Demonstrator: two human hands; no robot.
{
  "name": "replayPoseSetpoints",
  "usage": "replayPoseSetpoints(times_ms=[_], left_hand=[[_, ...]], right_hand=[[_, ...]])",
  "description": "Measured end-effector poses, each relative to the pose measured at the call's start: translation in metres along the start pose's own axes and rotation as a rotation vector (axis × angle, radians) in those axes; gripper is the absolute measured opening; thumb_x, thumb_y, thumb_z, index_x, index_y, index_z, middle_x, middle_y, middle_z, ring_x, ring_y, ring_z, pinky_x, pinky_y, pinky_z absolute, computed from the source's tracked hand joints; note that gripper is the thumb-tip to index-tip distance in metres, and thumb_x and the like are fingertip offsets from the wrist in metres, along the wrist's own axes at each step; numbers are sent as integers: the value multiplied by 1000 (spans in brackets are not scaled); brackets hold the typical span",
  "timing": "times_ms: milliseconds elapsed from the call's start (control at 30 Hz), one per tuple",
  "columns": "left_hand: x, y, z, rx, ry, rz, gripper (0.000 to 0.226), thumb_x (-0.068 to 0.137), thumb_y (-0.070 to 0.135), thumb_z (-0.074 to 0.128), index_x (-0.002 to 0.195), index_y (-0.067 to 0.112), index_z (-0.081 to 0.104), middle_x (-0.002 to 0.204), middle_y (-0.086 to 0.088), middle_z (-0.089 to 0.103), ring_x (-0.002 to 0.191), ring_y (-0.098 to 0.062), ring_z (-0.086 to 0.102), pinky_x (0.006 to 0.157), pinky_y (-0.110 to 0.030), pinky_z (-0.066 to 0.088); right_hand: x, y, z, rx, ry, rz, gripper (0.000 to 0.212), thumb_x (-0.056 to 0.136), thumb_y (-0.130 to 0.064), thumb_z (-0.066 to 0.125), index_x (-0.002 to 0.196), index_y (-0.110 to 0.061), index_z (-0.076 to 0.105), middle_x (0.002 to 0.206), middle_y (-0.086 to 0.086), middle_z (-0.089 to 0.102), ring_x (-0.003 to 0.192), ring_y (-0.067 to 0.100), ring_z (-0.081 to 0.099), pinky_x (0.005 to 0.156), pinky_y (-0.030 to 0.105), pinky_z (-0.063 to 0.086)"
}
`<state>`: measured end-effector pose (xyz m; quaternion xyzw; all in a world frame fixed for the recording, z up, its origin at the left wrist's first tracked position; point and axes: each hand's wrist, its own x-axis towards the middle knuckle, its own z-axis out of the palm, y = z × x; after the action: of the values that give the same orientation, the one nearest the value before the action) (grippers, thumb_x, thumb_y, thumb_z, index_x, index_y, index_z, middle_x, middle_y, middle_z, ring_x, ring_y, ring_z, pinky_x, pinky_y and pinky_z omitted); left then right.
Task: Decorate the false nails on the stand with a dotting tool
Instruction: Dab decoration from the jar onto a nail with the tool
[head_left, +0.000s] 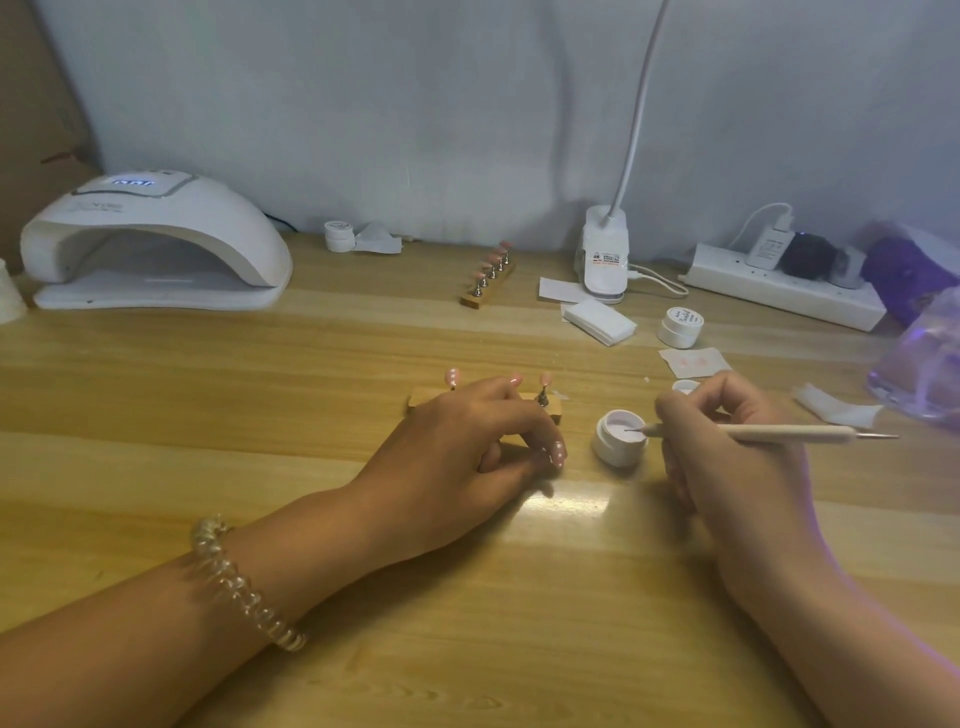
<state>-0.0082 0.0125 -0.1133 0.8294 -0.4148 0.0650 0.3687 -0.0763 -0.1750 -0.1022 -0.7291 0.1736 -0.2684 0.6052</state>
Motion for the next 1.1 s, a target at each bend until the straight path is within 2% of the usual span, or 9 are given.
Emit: replayPoseSetpoints(times_ms=[100, 300, 467, 567, 633, 733, 867, 1000, 1100], left_hand=[[-1, 1, 0, -4, -2, 11, 5, 88, 24, 73, 93, 25, 74, 89, 3, 62, 54, 2, 50, 115, -37, 35], [-1, 1, -1, 2, -19, 2, 6, 88, 26, 72, 94, 27, 74, 91, 5, 61, 53, -2, 50, 112, -36, 37], [-1, 1, -1, -14, -2, 4, 5, 88, 23, 73, 92, 24, 75, 89, 7, 60, 52, -3, 49, 113, -34, 37], [-2, 1, -1, -28, 19, -4, 6, 88, 21, 74, 93, 24, 75, 89, 12, 62, 78, 6, 59, 110, -30, 38], [-2, 0, -1, -24, 29, -11, 7, 87, 21, 74, 93, 25, 75, 90, 16, 64, 107, 9, 42, 112, -35, 38], [-2, -1, -1, -19, 31, -18, 7, 87, 21, 74, 92, 26, 74, 89, 18, 65, 105, 13, 45, 117, -39, 32], [-2, -1, -2, -25, 12, -44, 7, 88, 22, 73, 93, 27, 74, 92, 15, 64, 111, 10, 30, 119, -45, 28], [-2, 0, -1, -40, 12, -36, 7, 88, 20, 73, 91, 26, 75, 92, 9, 67, 96, 15, 54, 119, -42, 28], [-2, 0, -2, -38, 11, -37, 8, 88, 19, 73, 92, 26, 75, 93, 9, 67, 110, 11, 33, 118, -42, 30]], right_hand=[[0, 0, 1, -32, -11, -24, 27, 78, -12, 63, 60, -16, 44, 44, -1, 46, 40, 9, 38, 46, 24, 32], [1, 3, 3, -119, -9, -97, 31, 83, -23, 68, 60, -15, 47, 43, -8, 50, 36, 1, 41, 38, 11, 30], [1, 0, 2, -54, 34, -82, 34, 87, -25, 66, 60, -18, 45, 44, -6, 47, 39, 5, 39, 43, 19, 32], [-6, -7, 1, 94, 4, -50, 32, 90, -22, 66, 65, -22, 47, 46, -5, 50, 39, 6, 41, 39, 17, 33], [-16, -10, 6, 169, -94, -3, 29, 90, -19, 67, 69, -20, 47, 47, -2, 53, 38, 9, 43, 37, 18, 34], [-27, -10, 14, 83, -191, 9, 29, 81, -16, 67, 60, -19, 47, 47, 3, 55, 40, 11, 45, 39, 20, 35], [-27, -9, 16, 23, -191, -4, 31, 77, -11, 63, 54, -20, 45, 42, 3, 52, 43, 13, 43, 45, 22, 34], [-28, -7, 18, 6, -205, -4, 29, 74, -11, 65, 54, -19, 45, 43, 3, 53, 42, 15, 44, 50, 28, 35], [-27, -7, 18, 23, -218, 11, 25, 72, -13, 64, 56, -18, 45, 45, 5, 55, 41, 18, 46, 50, 33, 38]])
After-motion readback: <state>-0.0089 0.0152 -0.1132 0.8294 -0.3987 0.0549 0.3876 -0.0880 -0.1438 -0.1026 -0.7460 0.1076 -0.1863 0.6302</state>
